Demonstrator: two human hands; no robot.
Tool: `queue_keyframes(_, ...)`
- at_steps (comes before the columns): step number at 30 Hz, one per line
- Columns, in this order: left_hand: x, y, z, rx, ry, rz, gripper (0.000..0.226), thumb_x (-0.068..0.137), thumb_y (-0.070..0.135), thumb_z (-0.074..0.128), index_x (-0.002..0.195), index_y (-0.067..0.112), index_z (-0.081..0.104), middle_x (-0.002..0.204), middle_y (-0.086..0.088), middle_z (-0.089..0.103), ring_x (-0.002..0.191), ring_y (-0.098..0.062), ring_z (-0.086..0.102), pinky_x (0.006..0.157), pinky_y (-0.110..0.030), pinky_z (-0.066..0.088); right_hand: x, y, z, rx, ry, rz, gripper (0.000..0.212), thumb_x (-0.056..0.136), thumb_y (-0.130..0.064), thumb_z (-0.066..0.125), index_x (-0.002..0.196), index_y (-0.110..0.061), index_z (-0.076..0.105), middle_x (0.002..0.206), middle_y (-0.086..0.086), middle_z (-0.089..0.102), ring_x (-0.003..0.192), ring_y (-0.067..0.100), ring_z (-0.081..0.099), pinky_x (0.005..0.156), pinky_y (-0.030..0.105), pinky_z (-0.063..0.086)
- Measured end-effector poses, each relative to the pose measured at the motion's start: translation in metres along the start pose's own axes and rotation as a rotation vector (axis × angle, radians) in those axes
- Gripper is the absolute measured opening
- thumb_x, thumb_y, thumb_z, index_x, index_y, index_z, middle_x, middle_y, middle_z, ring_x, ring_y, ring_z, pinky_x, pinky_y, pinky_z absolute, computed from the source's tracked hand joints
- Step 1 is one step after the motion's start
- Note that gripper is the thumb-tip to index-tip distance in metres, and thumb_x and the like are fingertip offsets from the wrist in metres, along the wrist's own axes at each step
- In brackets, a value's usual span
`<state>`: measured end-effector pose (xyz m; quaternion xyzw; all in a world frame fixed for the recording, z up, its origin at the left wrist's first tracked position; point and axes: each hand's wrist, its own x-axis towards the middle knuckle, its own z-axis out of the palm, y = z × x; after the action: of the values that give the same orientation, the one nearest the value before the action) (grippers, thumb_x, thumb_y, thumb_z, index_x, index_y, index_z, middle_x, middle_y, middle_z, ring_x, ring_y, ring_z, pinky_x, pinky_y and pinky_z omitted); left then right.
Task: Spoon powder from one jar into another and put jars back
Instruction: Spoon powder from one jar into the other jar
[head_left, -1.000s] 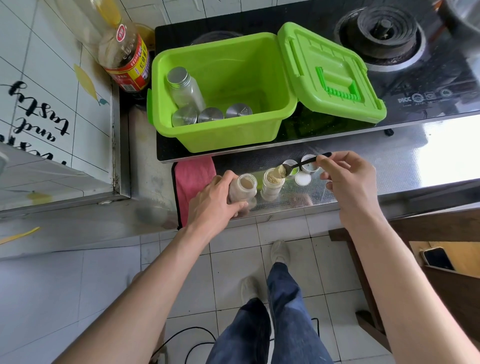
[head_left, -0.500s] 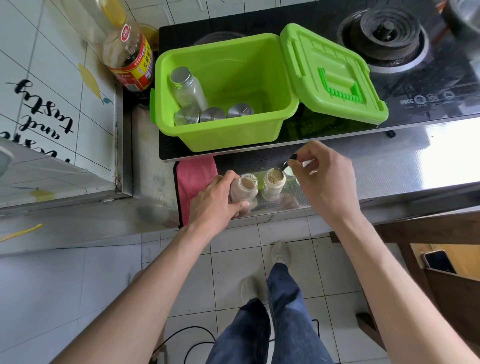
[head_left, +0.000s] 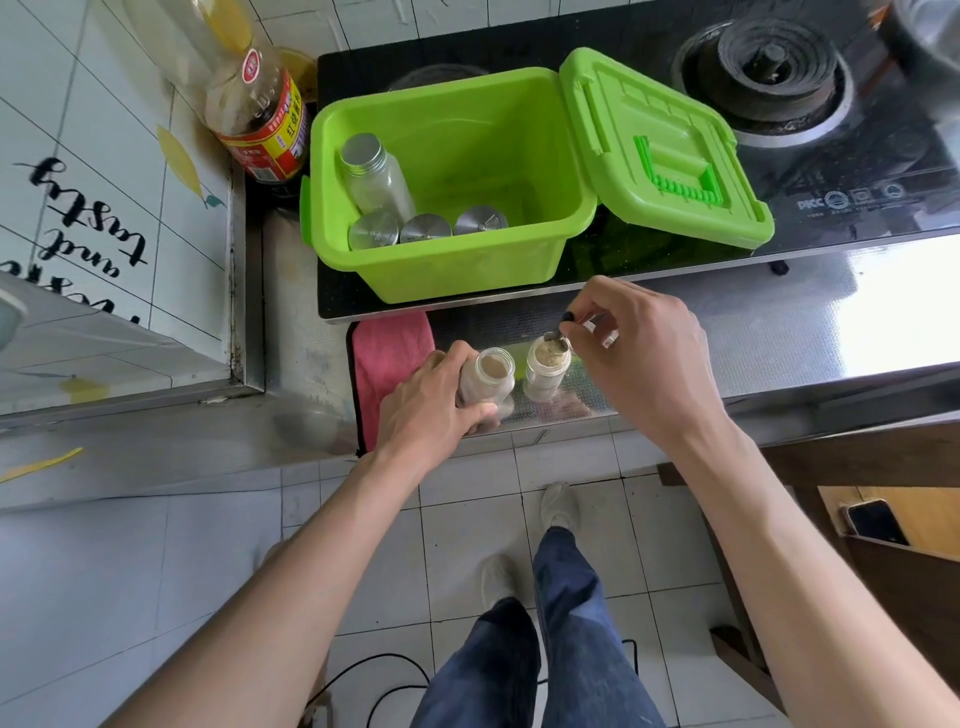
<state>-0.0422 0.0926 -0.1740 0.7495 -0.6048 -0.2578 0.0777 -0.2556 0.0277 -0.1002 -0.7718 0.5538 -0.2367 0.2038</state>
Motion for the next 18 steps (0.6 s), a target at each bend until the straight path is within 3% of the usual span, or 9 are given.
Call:
queue_keyframes(11,-0.0005,0.0,0.0001,0.007,-0.005,0.003,0.047,0.088,0.054,0.074,0.121,0.037,0.046,0.115,0.013,0.058,0.091,-0.015,0.056,0.068,-0.033,0.04,0.0,0.001,-0.0002,0.03,-0.006,0.023,0.008,0.09,-0.025,0.071,0.086,-0.026,0.064,0.081,-0.014,0.067,0.073,0.008,0.063,0.059,0.028,0.049)
queue_keyframes(18,-0.0002,-0.0004,0.0017,0.002,-0.004,0.005,0.047,0.087,0.054,0.074,0.121,0.037,0.046,0.116,0.013,0.059,0.094,-0.018,0.06,0.068,-0.033,0.039,-0.0047,0.0014,0.0034,0.055,0.014,0.052,0.007,0.09,-0.026,0.07,0.086,-0.026,0.064,0.085,-0.014,0.069,0.072,0.007,0.063,0.061,0.034,0.054)
